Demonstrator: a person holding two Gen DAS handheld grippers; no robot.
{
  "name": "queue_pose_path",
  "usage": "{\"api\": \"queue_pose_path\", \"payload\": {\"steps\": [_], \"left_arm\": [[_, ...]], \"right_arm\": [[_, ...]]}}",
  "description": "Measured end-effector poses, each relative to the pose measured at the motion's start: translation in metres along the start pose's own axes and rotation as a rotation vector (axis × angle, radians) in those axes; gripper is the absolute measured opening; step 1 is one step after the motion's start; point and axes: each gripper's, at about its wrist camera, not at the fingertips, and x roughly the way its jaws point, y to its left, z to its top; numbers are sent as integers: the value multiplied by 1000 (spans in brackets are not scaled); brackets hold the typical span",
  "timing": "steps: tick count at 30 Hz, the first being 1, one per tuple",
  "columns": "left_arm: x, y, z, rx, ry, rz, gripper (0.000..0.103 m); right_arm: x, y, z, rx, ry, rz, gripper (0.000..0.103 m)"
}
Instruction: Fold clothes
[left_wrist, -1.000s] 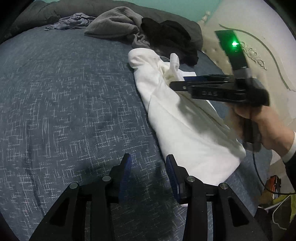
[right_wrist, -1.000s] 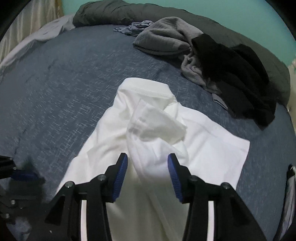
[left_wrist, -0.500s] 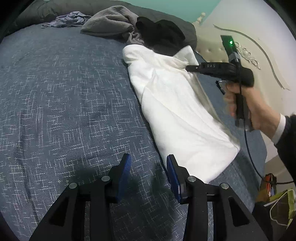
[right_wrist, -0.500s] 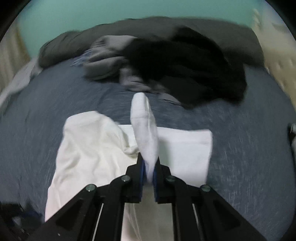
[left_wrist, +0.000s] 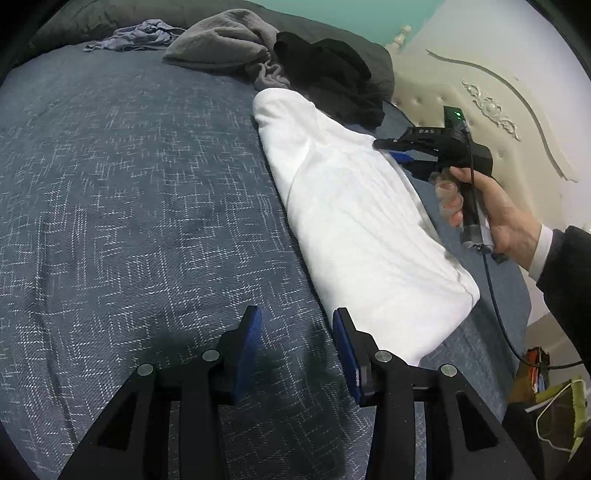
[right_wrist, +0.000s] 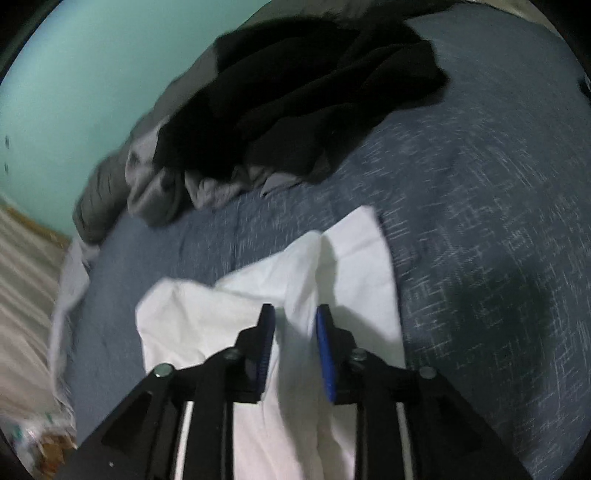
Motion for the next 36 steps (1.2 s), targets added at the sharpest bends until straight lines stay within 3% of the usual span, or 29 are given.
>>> {"api": "queue_pose_path", "payload": {"steps": [6, 9, 14, 20, 25, 28, 31, 36], "left_arm": [[-2, 1, -1, 3, 1, 4, 44], [-1, 0, -4, 7, 6, 6, 44], [-4, -1, -7, 8, 7, 3, 44], [-5, -3, -9, 16, 11, 8, 44], [-9, -2, -12, 12, 10, 4, 44], [-7, -1, -11, 10, 15, 0, 44], [-7, -4, -12, 15, 16, 0, 44], [-9, -5, -12, 18, 14, 3, 44]], "right_arm": [[6, 4, 3, -46, 12, -25, 23], [3, 8, 3, -94, -16, -61, 4], [-18, 16, 8, -199, -126, -110, 3], [9, -1, 10, -168, -7, -219, 4], [-5, -9, 8, -134, -55, -213, 7], [-20, -5, 7, -146, -93, -166, 8], [-19, 15, 2, -230, -29, -88, 8], [3, 23, -15, -291, 104, -113, 8]]}}
